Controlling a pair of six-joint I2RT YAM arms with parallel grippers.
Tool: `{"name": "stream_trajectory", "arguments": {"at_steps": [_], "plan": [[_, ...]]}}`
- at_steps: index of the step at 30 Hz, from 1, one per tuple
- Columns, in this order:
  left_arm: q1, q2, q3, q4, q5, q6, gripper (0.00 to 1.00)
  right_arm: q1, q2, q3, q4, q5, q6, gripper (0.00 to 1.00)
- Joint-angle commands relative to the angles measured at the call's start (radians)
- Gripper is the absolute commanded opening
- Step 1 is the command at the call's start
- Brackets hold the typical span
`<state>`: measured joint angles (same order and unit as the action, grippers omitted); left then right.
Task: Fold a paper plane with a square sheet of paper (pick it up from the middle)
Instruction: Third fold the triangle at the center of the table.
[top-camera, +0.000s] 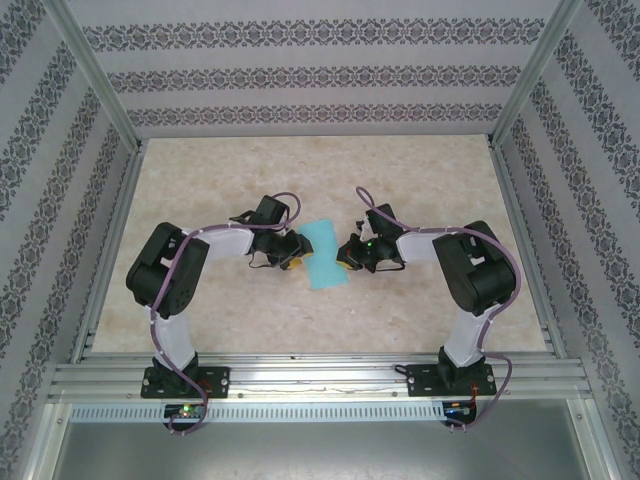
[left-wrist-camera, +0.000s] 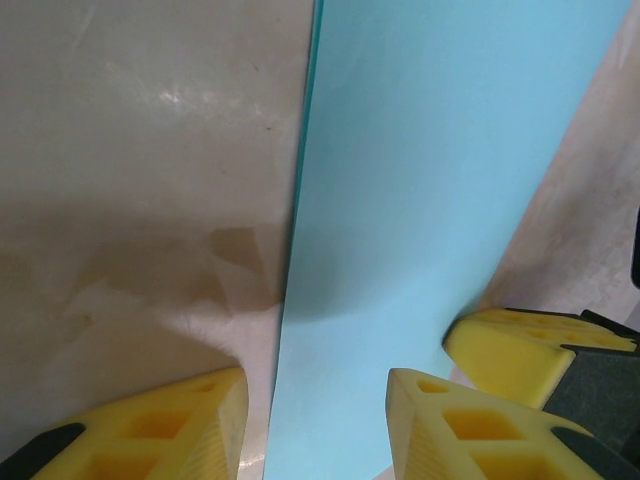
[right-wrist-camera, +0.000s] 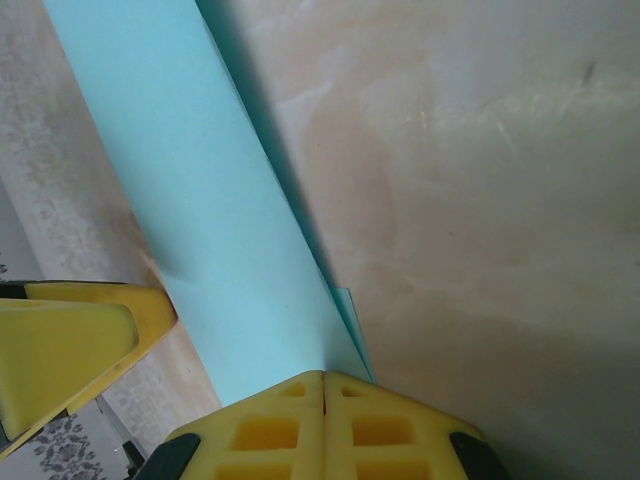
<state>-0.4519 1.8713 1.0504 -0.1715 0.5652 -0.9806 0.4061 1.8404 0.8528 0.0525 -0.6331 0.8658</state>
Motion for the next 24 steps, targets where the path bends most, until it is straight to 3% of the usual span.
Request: {"name": "stream_trajectory", "arguments": {"at_steps": [1,9,17,24], "plan": [[-0.015,0.05,0.024,0.021,-0.004,-0.039,0.43,0.011,0.025,-0.008,-0.071,0.044,-0.002,0.0],[-0.016,0.065,0.018,0.112,0.034,-0.099,0.42,0.011,0.033,-0.009,-0.065,0.04,0.001,0.0],[-0.026,0.047,0.038,0.04,-0.035,-0.019,0.39,0.011,0.033,-0.014,-0.062,0.044,0.004,0.0],[-0.03,0.062,0.028,0.083,-0.013,-0.017,0.37,0.011,0.033,-0.015,-0.057,0.039,0.006,0.0]]}}
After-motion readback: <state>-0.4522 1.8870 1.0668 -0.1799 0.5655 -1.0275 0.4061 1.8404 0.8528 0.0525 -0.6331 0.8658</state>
